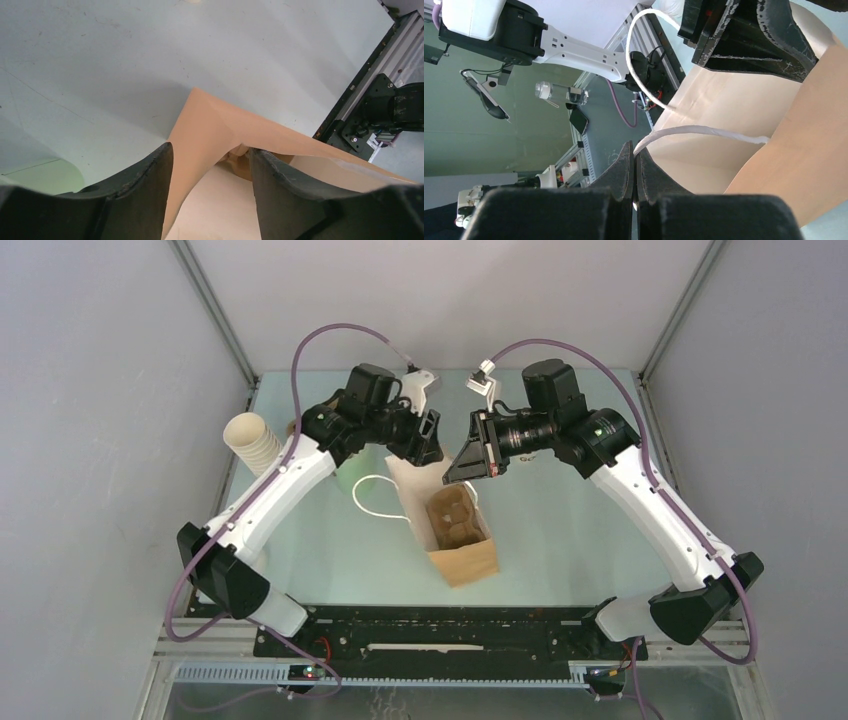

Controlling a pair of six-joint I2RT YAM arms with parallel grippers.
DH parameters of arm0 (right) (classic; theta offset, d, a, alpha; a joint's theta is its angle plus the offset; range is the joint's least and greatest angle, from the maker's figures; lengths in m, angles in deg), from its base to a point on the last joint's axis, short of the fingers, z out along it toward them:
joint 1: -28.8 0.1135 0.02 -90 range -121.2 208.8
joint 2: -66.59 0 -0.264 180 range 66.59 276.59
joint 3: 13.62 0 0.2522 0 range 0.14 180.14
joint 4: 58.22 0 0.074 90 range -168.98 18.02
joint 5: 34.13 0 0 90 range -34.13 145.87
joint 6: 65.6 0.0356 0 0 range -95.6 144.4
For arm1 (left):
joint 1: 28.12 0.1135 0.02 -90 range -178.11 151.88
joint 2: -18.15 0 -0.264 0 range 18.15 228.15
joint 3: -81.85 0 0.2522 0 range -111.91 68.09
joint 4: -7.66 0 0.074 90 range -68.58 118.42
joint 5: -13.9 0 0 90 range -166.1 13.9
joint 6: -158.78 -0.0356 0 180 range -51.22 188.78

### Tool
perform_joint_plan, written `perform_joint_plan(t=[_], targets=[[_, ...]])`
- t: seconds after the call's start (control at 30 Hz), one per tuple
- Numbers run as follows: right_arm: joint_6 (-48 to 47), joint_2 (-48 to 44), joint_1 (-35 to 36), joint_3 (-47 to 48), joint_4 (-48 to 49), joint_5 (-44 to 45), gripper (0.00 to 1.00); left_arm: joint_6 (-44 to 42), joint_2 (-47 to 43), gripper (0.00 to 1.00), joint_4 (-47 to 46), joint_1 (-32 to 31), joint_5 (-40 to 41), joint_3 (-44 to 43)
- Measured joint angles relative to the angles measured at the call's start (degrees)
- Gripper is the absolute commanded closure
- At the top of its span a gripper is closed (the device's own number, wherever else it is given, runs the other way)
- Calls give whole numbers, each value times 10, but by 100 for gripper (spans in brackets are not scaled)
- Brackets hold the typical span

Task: Pack the takeout coffee

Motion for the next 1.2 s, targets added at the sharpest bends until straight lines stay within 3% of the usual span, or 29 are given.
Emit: perform_joint_plan(t=[0.13, 0.23, 0.6, 0.73, 0.8, 0.93, 1.0, 1.2], targets=[[0, 0, 0, 0, 0, -1, 100, 5, -11, 36, -9, 2, -1, 10], [0, 0, -1, 0, 2, -5, 100, 13, -24, 49, -16, 6, -14, 28], [10, 0, -14, -11, 24, -26, 100, 9, -33, 73, -12, 9, -19, 42], [15, 0, -15, -11, 31, -28, 100, 9, -33, 92, -13, 9, -15, 42], [18, 0, -15, -11, 33, -28, 92, 9, -34, 99, -13, 9, -11, 42], [21, 0, -15, -10, 27, -14, 54, 9, -49, 100, -19, 9, 16, 55], [21, -2, -16, -5, 15, 9, 42, 10, -72, 100, -23, 9, 39, 77], [-1, -56, -43, -1, -43, 98, 25, 57, -152, 100, -21, 9, 97, 133]])
